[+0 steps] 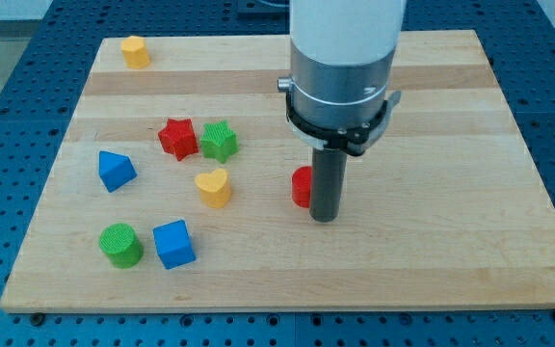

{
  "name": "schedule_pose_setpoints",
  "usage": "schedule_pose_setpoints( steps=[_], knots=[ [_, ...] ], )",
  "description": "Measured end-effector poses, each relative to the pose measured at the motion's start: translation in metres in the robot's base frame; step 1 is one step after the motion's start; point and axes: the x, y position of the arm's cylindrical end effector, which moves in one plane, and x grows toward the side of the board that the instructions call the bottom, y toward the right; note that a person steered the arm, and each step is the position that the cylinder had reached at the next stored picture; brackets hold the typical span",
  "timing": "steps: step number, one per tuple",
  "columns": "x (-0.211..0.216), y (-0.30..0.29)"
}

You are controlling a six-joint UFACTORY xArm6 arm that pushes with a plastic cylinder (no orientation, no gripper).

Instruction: Point your arm at top right

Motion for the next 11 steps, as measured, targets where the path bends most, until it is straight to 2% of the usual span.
schedule_pose_setpoints(
  steps=[3,11],
  knots=[
    [-0.022,-0.03],
    [-0.171,-0.062]
  ],
)
